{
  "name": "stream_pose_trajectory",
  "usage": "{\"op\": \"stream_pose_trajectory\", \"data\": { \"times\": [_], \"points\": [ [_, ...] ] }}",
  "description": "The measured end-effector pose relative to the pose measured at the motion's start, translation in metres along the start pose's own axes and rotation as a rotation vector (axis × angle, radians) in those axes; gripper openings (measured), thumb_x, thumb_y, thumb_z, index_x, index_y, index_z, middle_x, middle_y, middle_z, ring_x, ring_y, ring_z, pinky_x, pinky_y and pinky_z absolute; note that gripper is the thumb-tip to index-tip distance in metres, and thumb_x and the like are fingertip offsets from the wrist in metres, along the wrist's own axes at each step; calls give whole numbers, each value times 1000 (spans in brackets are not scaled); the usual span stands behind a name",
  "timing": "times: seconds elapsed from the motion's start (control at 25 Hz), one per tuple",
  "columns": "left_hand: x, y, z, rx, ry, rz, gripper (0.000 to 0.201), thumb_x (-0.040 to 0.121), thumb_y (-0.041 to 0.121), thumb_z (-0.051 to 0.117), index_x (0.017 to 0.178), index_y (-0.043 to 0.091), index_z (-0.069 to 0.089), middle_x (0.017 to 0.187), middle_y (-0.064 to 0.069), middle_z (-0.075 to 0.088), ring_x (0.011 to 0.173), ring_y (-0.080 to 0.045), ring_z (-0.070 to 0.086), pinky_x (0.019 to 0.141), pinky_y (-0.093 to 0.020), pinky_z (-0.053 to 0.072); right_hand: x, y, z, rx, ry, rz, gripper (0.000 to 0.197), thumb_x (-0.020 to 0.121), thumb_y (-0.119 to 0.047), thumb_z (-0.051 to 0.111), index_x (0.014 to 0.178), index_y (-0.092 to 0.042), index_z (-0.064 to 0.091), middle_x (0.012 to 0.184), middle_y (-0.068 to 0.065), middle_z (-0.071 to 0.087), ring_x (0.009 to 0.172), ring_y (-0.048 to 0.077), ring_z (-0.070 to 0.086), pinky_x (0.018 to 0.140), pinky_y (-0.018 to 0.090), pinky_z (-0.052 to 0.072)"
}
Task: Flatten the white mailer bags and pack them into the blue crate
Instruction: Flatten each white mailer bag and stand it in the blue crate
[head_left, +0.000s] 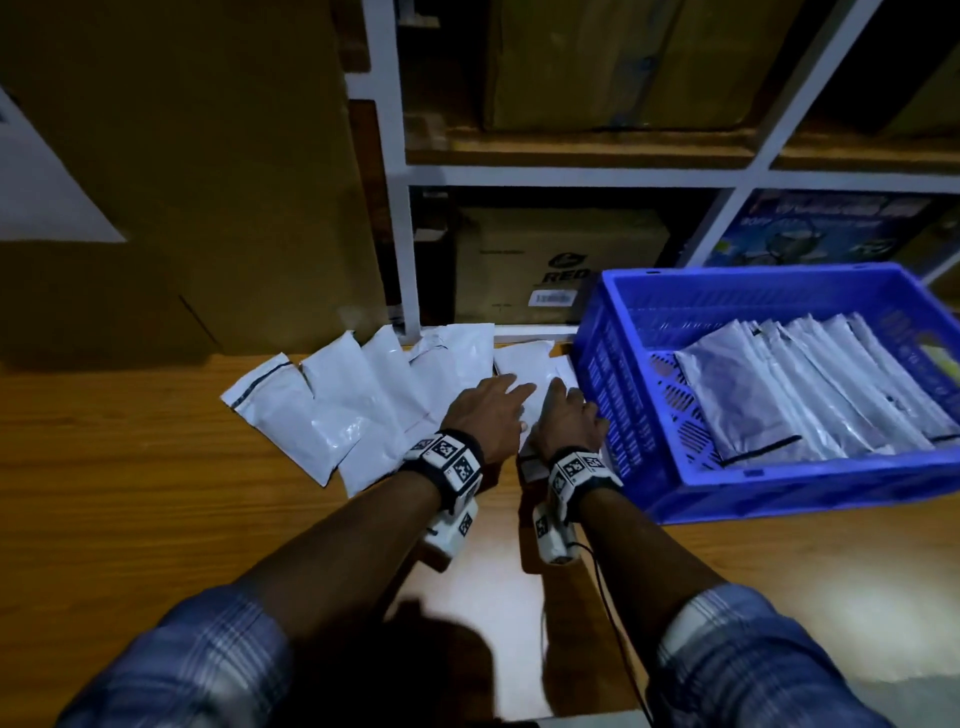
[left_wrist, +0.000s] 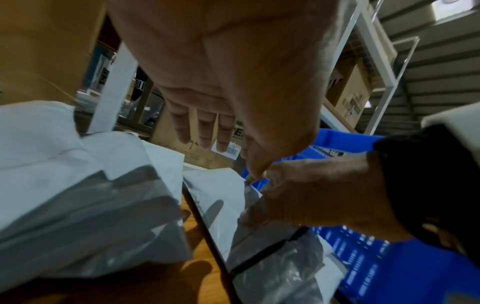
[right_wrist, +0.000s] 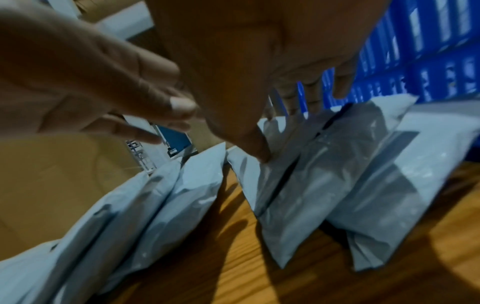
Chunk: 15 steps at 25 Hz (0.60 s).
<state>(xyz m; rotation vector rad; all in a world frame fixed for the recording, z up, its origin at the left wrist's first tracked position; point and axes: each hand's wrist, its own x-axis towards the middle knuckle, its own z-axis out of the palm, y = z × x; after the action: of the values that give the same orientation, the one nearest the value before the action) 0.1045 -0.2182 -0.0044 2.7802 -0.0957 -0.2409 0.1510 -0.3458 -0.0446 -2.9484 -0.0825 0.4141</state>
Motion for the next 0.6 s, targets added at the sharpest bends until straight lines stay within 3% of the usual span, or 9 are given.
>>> {"op": "stream_pose_trajectory", "data": {
  "times": [0.16,0.36,0.44,0.52,0.6],
  "points": [
    [19,4,4,41,-9,0,63,98,31,57,155,29,29,163,-2,24,147,-24,27,114,-38,29,10,4,5,113,70,37,86,82,-21,71,151,-23,19,141,17,44,129,39,42,105,52,34],
    [16,5,-2,104,7,84,75,90,22,66,155,32,29,165,-5,18,148,-28,22,115,-42,32,-7,12,-3,414,146,37,77,78,-15,72,147,-15,37,133,16,55,121,35,53,100,43,47],
    [11,3,-3,176,17,132,86,85,21,70,156,35,23,167,-5,8,152,-27,12,120,-43,24,-29,12,-4,436,172,-15,71,77,-34,73,140,-16,49,125,15,61,114,34,58,95,43,51],
    [1,3,-6,307,37,182,95,83,22,73,157,37,16,168,-3,-5,154,-24,-4,123,-44,5,-58,12,-5,433,191,-53,67,73,-56,67,130,-22,59,117,10,63,106,31,61,87,43,54],
    [-17,5,-15,445,36,243,97,83,29,73,158,36,12,168,-2,-10,154,-23,-11,122,-46,-6,-90,13,-4,361,210,-112,59,77,-51,67,128,-23,61,114,10,61,103,31,59,85,44,53]
  ]
}}
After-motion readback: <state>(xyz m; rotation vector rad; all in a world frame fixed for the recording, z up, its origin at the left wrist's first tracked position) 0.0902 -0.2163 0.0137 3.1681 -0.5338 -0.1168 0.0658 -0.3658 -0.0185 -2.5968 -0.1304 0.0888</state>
